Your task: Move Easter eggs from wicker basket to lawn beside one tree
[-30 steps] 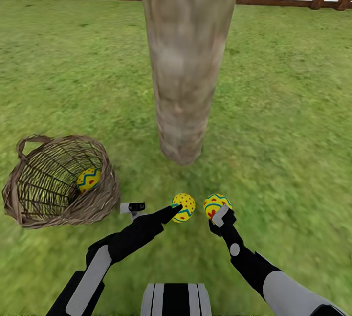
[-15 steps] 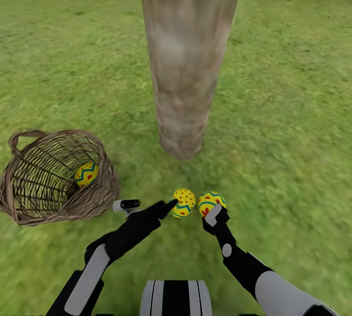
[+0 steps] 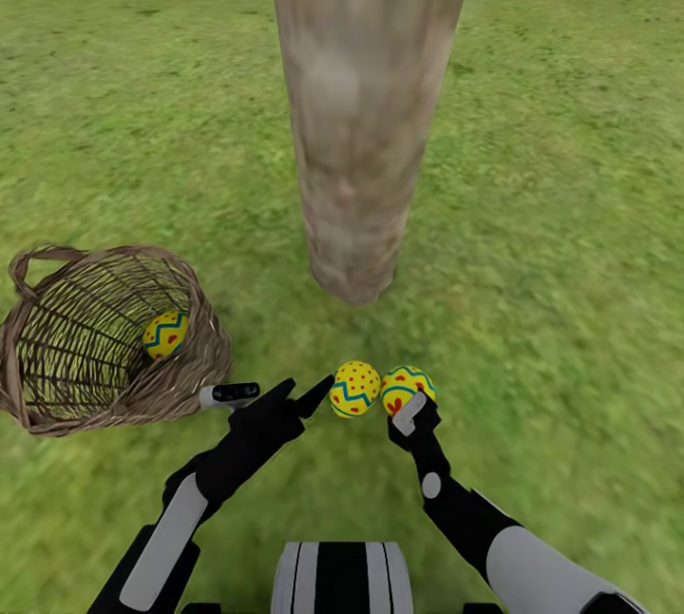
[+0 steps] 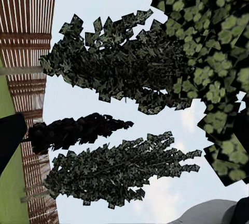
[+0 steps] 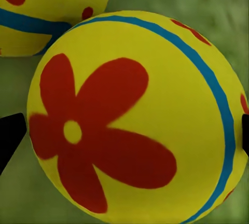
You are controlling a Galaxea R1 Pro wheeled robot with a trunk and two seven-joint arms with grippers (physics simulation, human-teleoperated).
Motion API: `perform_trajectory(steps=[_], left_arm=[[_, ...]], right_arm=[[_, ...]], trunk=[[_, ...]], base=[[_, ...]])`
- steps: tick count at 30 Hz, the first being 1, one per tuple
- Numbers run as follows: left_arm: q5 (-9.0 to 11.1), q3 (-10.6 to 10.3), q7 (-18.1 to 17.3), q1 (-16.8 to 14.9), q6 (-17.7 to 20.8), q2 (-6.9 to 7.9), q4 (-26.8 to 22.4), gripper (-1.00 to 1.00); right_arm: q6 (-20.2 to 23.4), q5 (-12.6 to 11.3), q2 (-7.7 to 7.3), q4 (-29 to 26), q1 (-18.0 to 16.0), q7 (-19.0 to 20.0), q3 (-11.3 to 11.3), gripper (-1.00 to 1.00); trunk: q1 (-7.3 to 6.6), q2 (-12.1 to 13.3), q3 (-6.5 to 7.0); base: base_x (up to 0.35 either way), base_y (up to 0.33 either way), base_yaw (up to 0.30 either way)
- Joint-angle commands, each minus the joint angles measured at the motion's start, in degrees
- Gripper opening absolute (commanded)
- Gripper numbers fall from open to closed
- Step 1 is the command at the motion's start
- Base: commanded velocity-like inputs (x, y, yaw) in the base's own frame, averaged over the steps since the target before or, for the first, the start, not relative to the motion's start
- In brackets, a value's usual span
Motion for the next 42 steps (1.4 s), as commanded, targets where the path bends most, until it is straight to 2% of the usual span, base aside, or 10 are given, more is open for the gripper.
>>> perform_trajectory(steps=[1, 9, 42], left_arm=[[0.40, -0.04, 0.02, -0.02, 0.44, 0.00, 0.02, 1.00], [0.40, -0.04, -0.23, -0.02, 0.44, 0.00, 0.05, 1.00], [0.40, 0.13, -0.25, -0.02, 0.44, 0.03, -0.03, 1.00]], right_arm=[[0.18, -0.13, -0.02, 0.67, -0.02, 2.48, 0.27, 1.00], [0.18, -0.13, -0.01, 0.65, 0.01, 2.56, 0.28, 1.00], [0.18, -0.04, 0.06, 0.49, -0.02, 2.57, 0.28, 1.00]], trunk=[[0.01, 0.00, -0.03], [0.01, 0.00, -0.03], [-0.84, 0.44, 7.28]], base=[[0.000, 0.000, 0.000], [0.000, 0.000, 0.000], [0.000, 0.000, 0.000]])
